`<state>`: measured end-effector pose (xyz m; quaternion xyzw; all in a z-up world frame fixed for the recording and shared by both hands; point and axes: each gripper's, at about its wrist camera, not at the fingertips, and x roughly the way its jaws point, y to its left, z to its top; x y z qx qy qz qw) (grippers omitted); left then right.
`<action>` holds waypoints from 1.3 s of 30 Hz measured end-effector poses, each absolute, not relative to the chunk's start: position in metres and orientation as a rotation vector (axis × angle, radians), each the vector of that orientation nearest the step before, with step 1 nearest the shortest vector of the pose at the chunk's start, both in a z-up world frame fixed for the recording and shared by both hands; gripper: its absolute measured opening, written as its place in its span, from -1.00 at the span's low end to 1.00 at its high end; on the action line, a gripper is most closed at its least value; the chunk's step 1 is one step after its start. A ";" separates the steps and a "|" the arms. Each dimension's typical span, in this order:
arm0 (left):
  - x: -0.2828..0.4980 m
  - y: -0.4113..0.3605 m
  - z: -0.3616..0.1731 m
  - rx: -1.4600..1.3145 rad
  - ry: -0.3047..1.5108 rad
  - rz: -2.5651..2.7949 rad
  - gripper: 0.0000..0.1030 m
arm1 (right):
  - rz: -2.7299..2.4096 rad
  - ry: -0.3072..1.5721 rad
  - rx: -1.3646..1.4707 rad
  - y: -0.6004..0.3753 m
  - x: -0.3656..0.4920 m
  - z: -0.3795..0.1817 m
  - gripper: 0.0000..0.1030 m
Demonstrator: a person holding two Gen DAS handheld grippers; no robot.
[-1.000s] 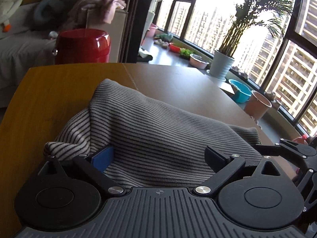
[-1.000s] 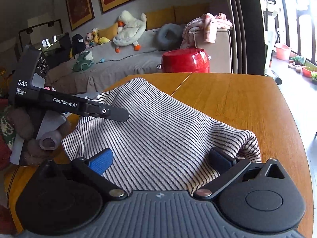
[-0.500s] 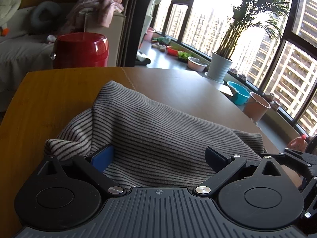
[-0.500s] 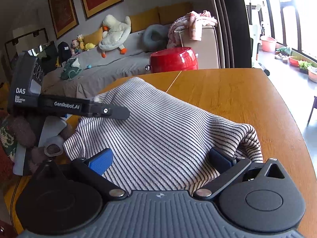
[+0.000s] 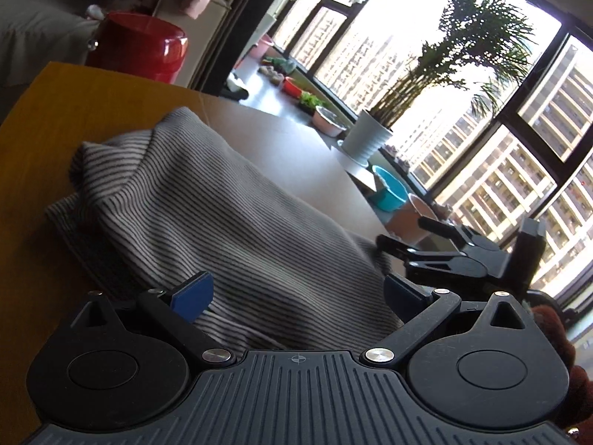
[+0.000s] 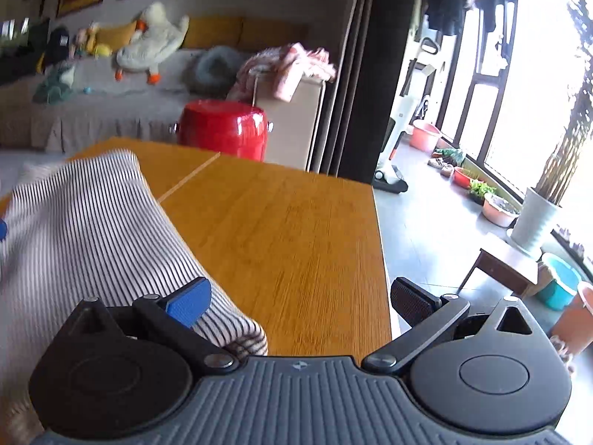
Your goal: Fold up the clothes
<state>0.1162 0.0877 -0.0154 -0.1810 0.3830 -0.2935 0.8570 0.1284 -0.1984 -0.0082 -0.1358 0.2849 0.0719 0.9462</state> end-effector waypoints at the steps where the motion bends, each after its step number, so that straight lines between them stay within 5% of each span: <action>1: 0.117 0.083 -0.020 -0.373 0.823 -0.629 0.96 | 0.155 0.588 -0.284 -0.196 0.125 -0.010 1.00; 18: 0.180 0.085 -0.025 -0.292 0.787 -0.462 0.96 | 0.423 0.569 -0.260 -0.153 0.037 0.003 1.00; 27: 0.131 0.092 -0.020 -0.311 0.771 -0.549 0.96 | 0.828 0.548 0.134 -0.150 0.039 0.017 1.00; 39: 0.114 0.089 -0.037 -0.331 0.787 -0.633 1.00 | 0.764 0.694 -0.051 -0.127 0.075 -0.018 1.00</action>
